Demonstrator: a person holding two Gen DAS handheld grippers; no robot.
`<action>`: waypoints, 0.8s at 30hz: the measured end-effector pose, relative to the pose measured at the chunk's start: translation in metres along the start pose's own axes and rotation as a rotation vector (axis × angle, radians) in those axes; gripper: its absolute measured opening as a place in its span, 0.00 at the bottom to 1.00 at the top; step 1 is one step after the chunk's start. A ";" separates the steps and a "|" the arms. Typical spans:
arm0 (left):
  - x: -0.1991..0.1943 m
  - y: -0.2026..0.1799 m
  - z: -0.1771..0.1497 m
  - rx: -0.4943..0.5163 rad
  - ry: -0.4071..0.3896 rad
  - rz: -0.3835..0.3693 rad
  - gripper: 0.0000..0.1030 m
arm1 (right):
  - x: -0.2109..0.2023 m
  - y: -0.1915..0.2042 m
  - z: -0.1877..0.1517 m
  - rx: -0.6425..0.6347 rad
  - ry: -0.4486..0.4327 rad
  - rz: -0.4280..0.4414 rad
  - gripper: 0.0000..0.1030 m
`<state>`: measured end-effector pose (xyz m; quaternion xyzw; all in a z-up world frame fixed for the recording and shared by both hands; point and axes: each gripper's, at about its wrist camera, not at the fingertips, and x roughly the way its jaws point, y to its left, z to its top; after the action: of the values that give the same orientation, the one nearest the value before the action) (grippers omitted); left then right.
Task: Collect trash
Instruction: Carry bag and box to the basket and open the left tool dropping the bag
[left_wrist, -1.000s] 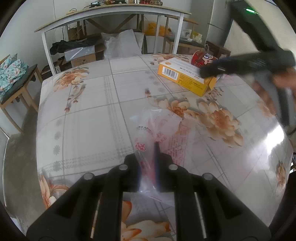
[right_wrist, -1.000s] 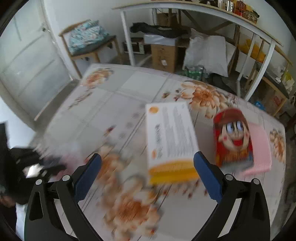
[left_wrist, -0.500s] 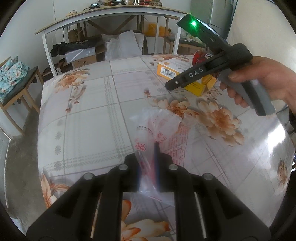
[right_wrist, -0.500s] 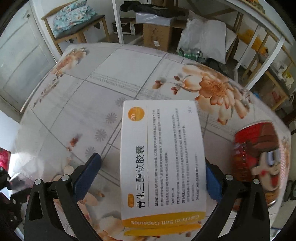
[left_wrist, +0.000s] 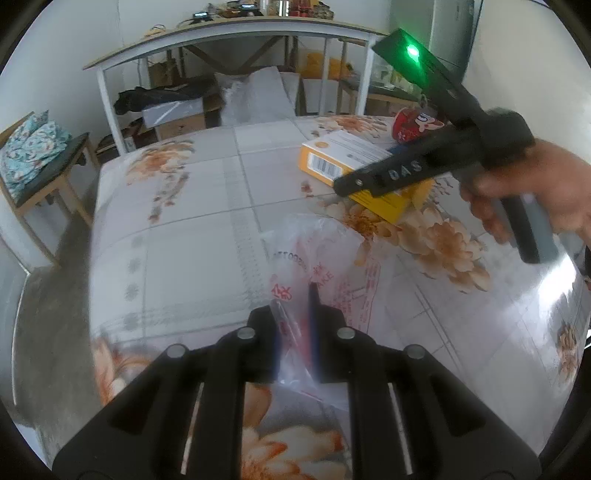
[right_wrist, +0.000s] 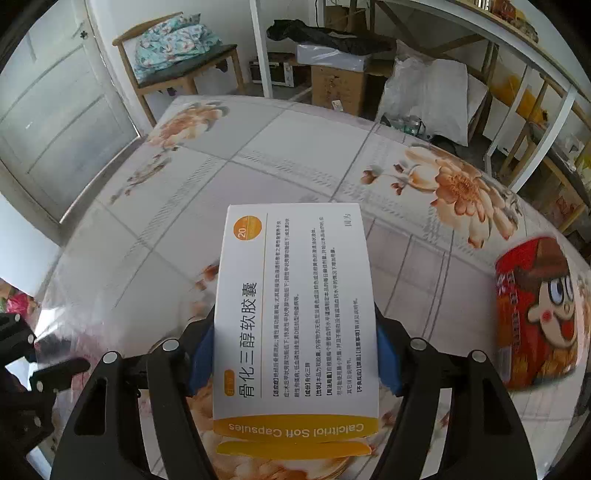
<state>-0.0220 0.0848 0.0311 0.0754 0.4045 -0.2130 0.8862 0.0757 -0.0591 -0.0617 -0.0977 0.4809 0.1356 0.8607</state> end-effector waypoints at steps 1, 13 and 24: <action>-0.002 0.001 -0.001 -0.002 -0.001 0.003 0.10 | -0.003 0.002 -0.003 0.003 -0.006 0.007 0.66; -0.084 0.004 -0.023 -0.065 -0.063 0.059 0.10 | -0.081 0.049 -0.029 -0.012 -0.116 0.061 0.66; -0.206 0.009 -0.097 -0.171 -0.126 0.186 0.10 | -0.142 0.169 -0.077 -0.129 -0.180 0.193 0.66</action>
<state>-0.2041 0.1881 0.1211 0.0234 0.3558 -0.0992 0.9290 -0.1125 0.0582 0.0135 -0.0934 0.3992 0.2566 0.8753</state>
